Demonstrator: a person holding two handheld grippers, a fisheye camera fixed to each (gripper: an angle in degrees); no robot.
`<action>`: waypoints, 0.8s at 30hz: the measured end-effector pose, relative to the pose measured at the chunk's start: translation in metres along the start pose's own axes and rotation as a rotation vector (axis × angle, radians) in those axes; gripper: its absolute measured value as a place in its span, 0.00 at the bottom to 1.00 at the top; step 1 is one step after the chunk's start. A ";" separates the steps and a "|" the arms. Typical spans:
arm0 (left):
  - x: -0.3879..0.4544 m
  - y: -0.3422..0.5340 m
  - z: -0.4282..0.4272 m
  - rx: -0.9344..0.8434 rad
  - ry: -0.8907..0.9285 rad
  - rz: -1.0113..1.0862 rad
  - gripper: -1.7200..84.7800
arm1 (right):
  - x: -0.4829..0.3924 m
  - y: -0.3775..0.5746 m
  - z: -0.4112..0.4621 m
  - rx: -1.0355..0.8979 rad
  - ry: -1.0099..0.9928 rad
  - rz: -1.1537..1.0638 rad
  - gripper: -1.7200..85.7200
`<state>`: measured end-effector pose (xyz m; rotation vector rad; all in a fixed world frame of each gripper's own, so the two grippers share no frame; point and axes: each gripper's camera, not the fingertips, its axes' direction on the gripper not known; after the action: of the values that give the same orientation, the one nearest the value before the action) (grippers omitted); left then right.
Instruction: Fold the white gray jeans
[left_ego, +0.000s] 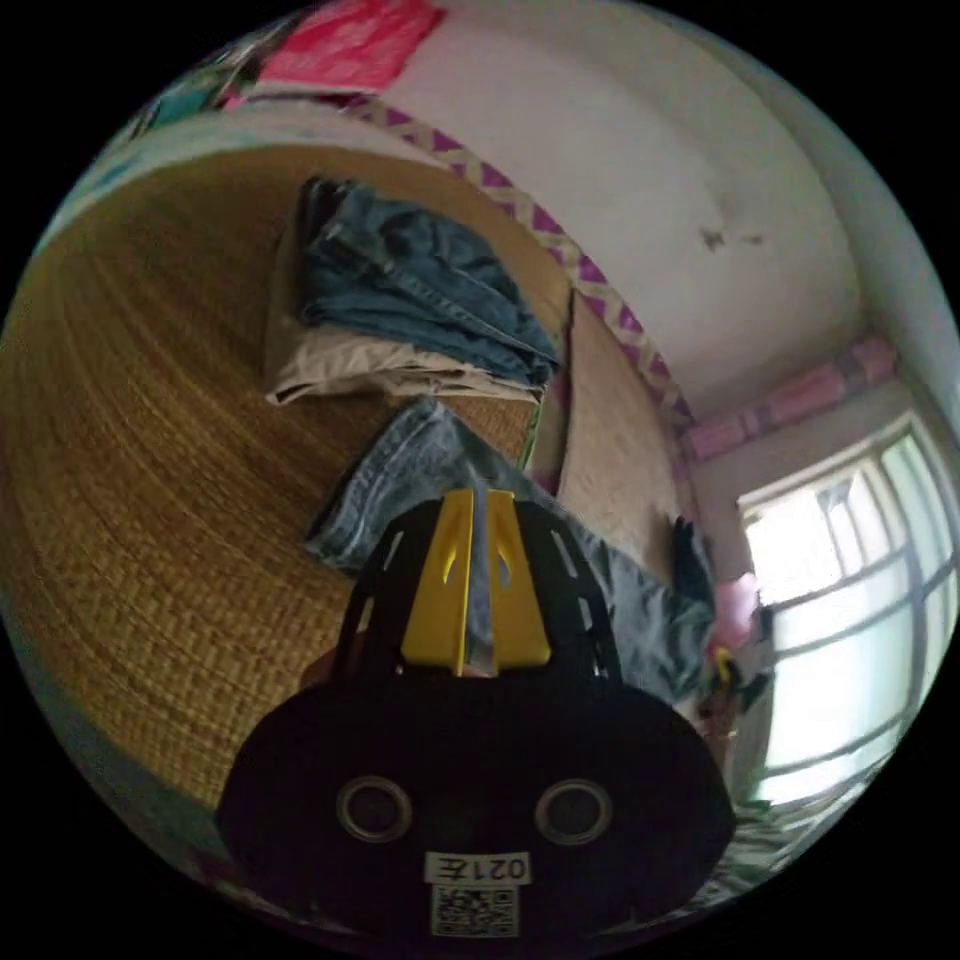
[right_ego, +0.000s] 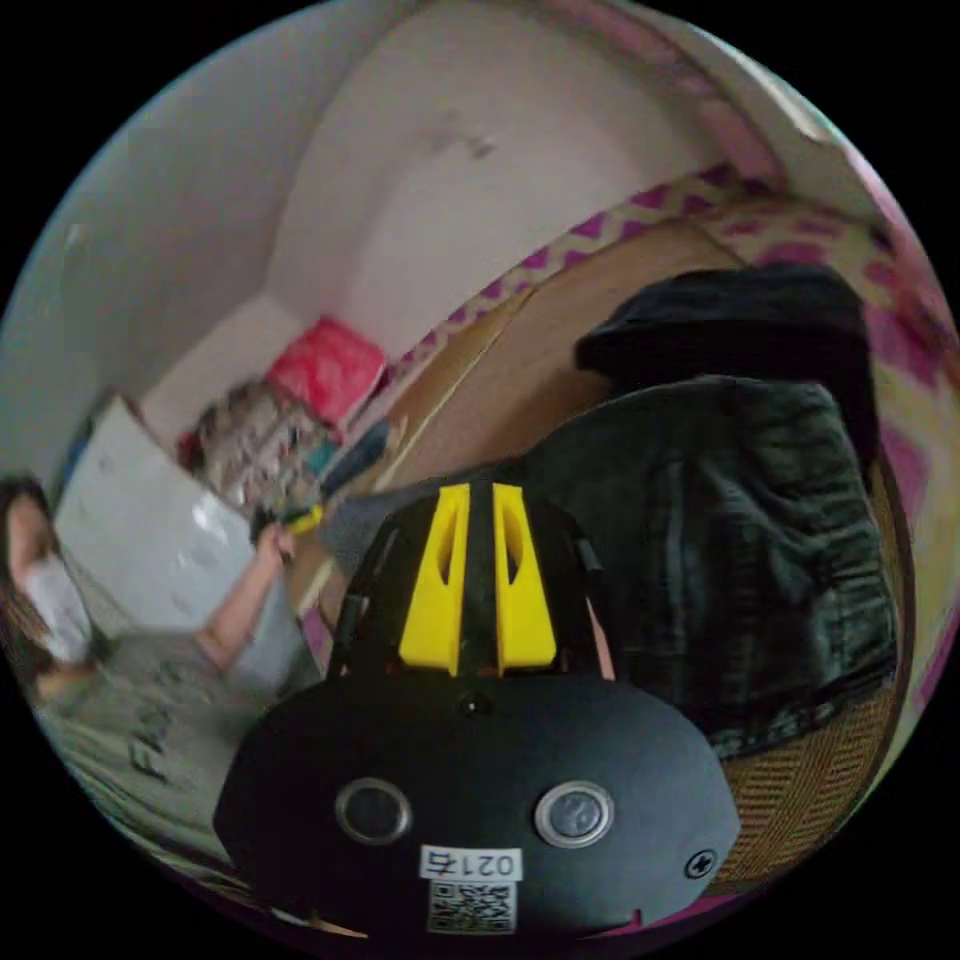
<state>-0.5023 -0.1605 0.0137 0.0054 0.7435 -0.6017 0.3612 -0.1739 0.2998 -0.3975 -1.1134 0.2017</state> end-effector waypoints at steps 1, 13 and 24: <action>0.009 0.007 0.000 0.004 -0.042 0.035 0.01 | -0.019 0.007 0.018 -0.046 0.032 -0.065 0.07; 0.004 0.083 -0.004 0.034 -0.230 0.129 0.01 | -0.170 0.170 0.238 -0.291 0.594 -0.538 0.01; -0.088 0.085 -0.007 0.001 0.097 -0.227 0.17 | -0.154 0.196 0.288 -0.293 0.563 -0.426 0.01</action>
<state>-0.5138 -0.0428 0.0468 -0.0501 0.8445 -0.8229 0.0430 0.0102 0.2013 -0.4320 -0.6445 -0.4335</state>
